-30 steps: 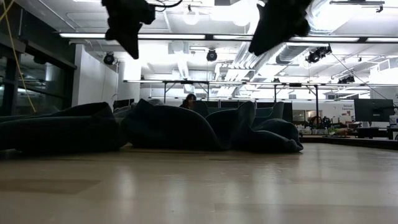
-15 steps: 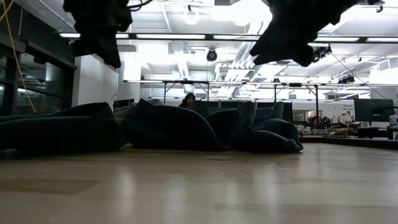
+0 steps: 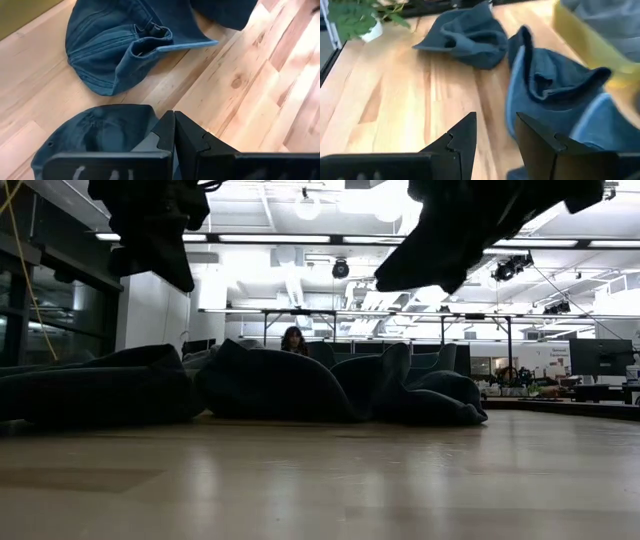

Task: Pick & Place hat
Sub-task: Put the bottom left blue cap into the blue bin

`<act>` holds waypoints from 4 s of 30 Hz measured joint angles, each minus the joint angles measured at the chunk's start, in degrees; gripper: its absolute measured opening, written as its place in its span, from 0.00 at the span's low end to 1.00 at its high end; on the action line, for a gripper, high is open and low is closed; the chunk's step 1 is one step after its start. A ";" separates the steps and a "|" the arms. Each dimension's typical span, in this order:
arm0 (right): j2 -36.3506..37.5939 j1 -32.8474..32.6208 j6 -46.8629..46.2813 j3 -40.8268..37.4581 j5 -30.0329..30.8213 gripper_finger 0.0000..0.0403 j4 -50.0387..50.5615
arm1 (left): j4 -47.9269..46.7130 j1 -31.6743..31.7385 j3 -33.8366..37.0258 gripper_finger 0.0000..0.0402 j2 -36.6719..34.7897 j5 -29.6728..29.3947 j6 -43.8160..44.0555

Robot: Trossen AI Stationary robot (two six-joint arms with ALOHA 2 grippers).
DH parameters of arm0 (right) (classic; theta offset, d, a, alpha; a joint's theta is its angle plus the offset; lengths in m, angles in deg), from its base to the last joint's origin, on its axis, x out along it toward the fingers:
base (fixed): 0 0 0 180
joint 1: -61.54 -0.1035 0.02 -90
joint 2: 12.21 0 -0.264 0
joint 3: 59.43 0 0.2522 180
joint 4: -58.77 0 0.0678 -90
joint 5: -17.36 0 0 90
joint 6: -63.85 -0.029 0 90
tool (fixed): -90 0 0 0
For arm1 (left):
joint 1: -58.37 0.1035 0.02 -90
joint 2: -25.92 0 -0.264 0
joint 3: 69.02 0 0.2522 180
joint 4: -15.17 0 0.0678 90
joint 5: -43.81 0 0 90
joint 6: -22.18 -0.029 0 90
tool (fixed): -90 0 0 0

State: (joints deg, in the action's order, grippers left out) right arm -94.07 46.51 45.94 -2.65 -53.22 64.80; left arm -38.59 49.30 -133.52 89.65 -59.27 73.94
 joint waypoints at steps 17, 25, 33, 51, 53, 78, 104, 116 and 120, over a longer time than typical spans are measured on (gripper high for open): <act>-3.20 0.02 -1.53 1.40 1.18 0.32 1.01 | -17.75 0.01 -0.02 0.20 0.71 7.57 9.52; -3.20 0.02 -1.75 1.40 1.03 0.32 1.03 | -28.93 0.05 -0.02 0.61 0.70 4.59 16.63; -3.20 0.02 -3.06 1.40 -0.47 0.32 1.25 | -29.94 0.09 1.96 0.86 1.80 5.31 17.53; -3.20 0.00 -4.69 1.40 -1.01 0.32 1.52 | -9.76 0.09 16.30 0.80 1.39 11.22 25.61; -3.20 0.00 -5.13 1.40 -1.59 0.32 1.73 | -8.15 0.09 17.09 0.78 1.40 11.31 27.23; -3.20 0.00 -9.04 1.40 -6.22 0.32 2.54 | -13.51 0.05 13.11 0.04 1.13 12.60 26.32; -3.20 0.01 -12.31 1.40 -8.91 0.32 0.27 | -42.02 0.05 -34.56 0.04 0.83 -16.76 9.66; -2.17 0.17 -10.17 1.40 -4.84 0.32 -8.94 | -21.61 0.05 -35.90 0.04 1.68 -34.79 -15.87; 1.89 1.26 -10.13 1.40 -1.16 0.32 -9.83 | -18.64 0.05 -35.87 0.04 2.16 -37.85 -20.66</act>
State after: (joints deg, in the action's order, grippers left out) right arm -92.18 47.77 35.81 -1.25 -54.39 54.97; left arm -57.23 49.36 -169.39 91.81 -97.13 53.28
